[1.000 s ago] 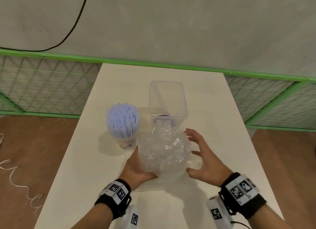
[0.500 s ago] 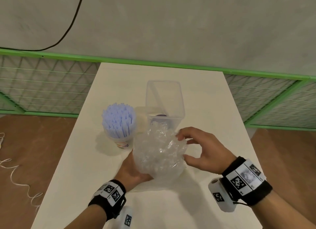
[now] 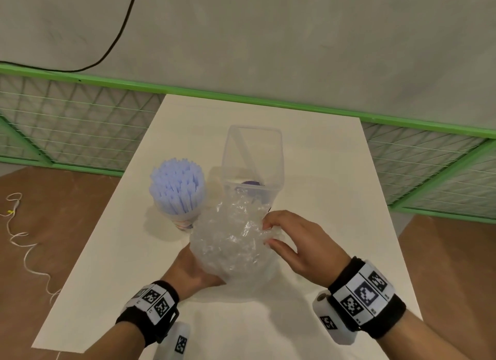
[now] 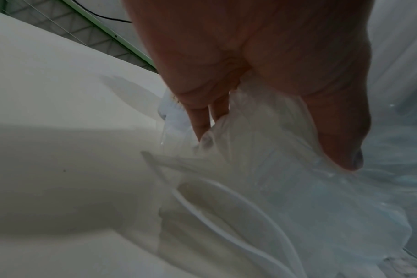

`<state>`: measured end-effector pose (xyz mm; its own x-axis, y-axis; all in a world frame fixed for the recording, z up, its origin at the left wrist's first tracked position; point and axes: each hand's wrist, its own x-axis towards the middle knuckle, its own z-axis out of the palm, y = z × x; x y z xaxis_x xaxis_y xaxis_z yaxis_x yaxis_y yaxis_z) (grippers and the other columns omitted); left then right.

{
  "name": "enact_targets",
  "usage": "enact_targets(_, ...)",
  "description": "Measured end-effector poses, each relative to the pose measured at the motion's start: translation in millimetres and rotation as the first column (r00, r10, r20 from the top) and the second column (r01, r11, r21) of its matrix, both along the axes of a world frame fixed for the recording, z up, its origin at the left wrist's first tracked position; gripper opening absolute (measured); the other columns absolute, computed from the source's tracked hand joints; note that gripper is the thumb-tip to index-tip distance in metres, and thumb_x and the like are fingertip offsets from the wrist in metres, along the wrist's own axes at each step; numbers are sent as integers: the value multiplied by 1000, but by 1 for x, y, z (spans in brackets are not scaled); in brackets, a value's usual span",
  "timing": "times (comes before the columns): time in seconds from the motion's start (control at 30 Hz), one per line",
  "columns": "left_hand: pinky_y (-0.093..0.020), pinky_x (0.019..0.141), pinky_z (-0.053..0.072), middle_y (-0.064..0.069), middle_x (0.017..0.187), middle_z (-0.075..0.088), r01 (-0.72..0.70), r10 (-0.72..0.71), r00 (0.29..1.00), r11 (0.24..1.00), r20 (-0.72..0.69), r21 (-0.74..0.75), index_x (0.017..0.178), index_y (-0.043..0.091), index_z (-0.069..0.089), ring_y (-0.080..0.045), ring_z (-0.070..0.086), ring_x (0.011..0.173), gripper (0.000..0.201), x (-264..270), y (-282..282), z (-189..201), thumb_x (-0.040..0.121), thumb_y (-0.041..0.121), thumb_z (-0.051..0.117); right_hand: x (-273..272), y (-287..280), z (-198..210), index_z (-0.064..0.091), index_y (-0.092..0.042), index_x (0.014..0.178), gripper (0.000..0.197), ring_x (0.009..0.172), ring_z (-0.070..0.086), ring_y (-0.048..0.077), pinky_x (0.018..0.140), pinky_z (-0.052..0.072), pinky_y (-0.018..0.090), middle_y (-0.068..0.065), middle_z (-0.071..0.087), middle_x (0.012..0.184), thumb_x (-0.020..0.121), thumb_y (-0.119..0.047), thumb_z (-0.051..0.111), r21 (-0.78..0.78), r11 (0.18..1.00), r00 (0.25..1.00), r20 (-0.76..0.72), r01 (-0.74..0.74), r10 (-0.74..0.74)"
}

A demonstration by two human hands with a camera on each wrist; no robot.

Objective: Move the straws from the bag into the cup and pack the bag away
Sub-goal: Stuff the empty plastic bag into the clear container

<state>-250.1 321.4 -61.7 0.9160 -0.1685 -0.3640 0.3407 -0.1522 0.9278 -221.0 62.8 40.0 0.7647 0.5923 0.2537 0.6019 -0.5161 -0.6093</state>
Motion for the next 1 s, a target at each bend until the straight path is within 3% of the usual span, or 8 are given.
enact_targets(0.27, -6, 79, 47, 27, 108, 66, 47, -49, 999, 997, 24, 60, 116, 23, 54, 8, 62, 100, 100, 0, 4, 8, 29, 46, 97, -7, 17, -6, 43, -18, 101, 6, 86, 48, 10, 79, 42, 20, -5, 49, 98, 97, -19, 47, 61, 998, 999, 34, 23, -25)
enact_targets(0.43, -5, 73, 48, 16, 95, 71, 23, -27, 999, 995, 43, 96, 109, 20, 55, 13, 63, 88, 76, 5, 1, 3, 49, -6, 93, -3, 20, -8, 50, -11, 100, 8, 86, 55, 12, 79, 44, 18, 0, 58, 96, 94, -17, 51, 57, 996, 991, 112, 62, -68)
enact_targets(0.53, -5, 73, 46, 29, 95, 67, 83, -87, 996, 988, 24, 126, 107, 22, 53, 14, 62, 87, 73, 8, 2, -2, 50, 3, 95, -4, 24, -6, 50, -13, 105, 12, 89, 57, 12, 85, 43, 13, -2, 60, 98, 93, -14, 53, 92, 992, 979, 178, 89, -104)
enact_targets(0.63, -6, 74, 47, 13, 99, 68, 64, -65, 998, 992, 12, 109, 114, 17, 51, 11, 62, 89, 82, 9, 4, -9, 47, 6, 97, -4, 30, 4, 50, -14, 121, 29, 96, 56, 11, 92, 40, 11, -5, 56, 109, 93, -9, 52, 169, 979, 966, 211, 114, -149)
enact_targets(0.73, -12, 77, 50, 7, 107, 65, 36, -41, 999, 989, 28, 144, 119, 18, 51, 2, 64, 95, 80, 4, 7, -7, 52, 11, 95, -5, 34, 15, 51, -11, 128, 39, 90, 54, 15, 85, 44, 19, 6, 55, 104, 92, -1, 46, 196, 977, 965, 230, 80, -125)
enact_targets(0.83, -16, 79, 51, 7, 105, 65, 39, -45, 998, 988, 34, 151, 120, 19, 52, 1, 62, 97, 74, 3, 9, -7, 57, 11, 91, -6, 34, 11, 54, -11, 124, 30, 94, 54, 20, 86, 45, 25, 9, 51, 105, 95, -13, 46, 213, 976, 975, 200, 52, -96)
enact_targets(0.93, -31, 96, 51, 0, 116, 67, 73, -73, 997, 995, 1, 69, 124, 17, 52, -11, 64, 108, 86, 7, 7, -10, 51, 18, 97, -5, 38, -1, 56, -14, 113, 22, 97, 56, 21, 85, 47, 31, 3, 53, 107, 99, -30, 49, 256, 963, 964, 225, 83, -143)
enact_targets(1.0, -27, 96, 51, 3, 120, 68, 61, -62, 998, 996, 13, 70, 124, 16, 53, -10, 64, 112, 93, 8, 6, -13, 44, 22, 100, -2, 44, -6, 56, -17, 102, 17, 91, 56, 18, 81, 47, 30, -6, 54, 100, 101, -32, 48, 308, 940, 947, 229, 148, -224)
